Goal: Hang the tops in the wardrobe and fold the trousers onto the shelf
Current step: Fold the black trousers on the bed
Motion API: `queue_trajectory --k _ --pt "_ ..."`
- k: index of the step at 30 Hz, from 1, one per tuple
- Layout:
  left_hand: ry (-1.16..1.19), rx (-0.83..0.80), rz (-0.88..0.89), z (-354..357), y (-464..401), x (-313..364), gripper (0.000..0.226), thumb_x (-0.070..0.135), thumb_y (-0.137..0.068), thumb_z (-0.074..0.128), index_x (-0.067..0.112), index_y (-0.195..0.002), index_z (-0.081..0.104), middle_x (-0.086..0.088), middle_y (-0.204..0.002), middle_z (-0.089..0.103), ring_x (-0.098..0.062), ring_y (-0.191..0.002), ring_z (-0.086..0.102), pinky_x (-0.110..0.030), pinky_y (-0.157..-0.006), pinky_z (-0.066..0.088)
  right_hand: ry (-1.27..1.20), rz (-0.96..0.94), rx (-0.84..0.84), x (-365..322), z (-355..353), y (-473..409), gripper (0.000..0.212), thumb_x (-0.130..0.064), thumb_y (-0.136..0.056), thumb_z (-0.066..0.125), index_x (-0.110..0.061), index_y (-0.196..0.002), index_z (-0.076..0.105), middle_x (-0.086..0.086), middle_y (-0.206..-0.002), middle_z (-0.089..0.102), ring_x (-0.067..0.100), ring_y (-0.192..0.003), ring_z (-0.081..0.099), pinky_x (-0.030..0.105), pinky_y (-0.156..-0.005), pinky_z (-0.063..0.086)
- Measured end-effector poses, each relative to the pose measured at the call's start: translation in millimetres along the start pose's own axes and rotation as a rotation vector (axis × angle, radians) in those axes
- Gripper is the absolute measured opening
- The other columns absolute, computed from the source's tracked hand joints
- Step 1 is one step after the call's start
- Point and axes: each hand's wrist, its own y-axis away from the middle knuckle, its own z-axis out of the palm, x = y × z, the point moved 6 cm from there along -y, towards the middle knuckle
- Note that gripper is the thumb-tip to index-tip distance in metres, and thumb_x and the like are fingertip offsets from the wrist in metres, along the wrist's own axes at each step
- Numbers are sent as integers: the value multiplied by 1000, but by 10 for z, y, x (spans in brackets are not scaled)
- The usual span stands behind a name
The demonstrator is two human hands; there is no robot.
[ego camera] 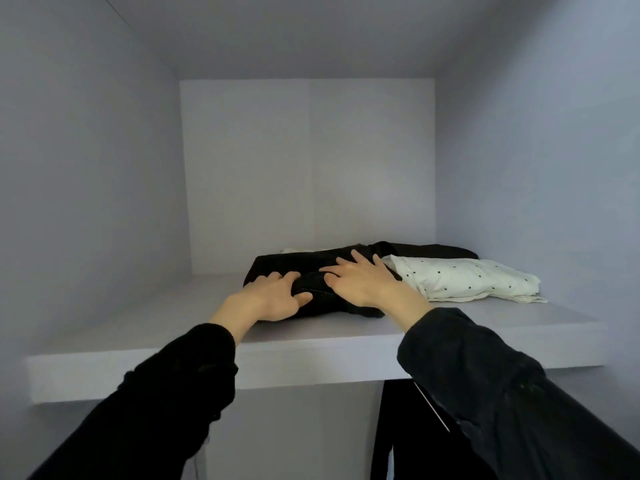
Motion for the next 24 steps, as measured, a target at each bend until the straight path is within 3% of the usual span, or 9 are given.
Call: queue_trajectory --k 7,10,16,21,24 --pt "17 -124 3 166 -514 -37 64 63 -94 19 36 -149 0 -3 -159 -1 -28 -145 -2 -44 -116 2 -24 117 -39 261 221 -462 50 -46 -100 15 -35 -149 14 2 -160 3 29 -146 -6 49 -116 -3" --pt "14 -126 22 209 -720 -3 65 65 -93 16 38 -149 -2 -2 -159 -4 -27 -145 -6 -44 -116 -1 -70 147 -28 395 284 -571 51 -51 -99 10 -38 -149 15 0 -160 3 27 -146 -8 49 -117 -5" --pt "13 -92 41 254 -821 -18 64 63 -94 15 36 -149 -5 -1 -159 -8 -25 -145 -10 -43 -116 -4 -71 150 -18 433 310 -614 49 -44 -101 10 -35 -150 12 1 -160 0 24 -146 -11 49 -115 -8" --pt "104 7 55 184 -417 -52 56 39 -101 28 24 -151 7 -4 -159 1 -23 -146 0 -40 -119 4 -52 122 -2 353 289 -294 53 -40 -102 22 -26 -151 6 4 -160 0 22 -146 -8 46 -116 -5" --pt "325 182 93 61 -14 -38 50 26 -100 39 19 -148 25 -7 -153 26 -24 -138 29 -26 -112 20 -159 82 47 261 209 -28 54 -33 -102 30 -23 -151 9 3 -159 6 23 -146 3 48 -118 5"
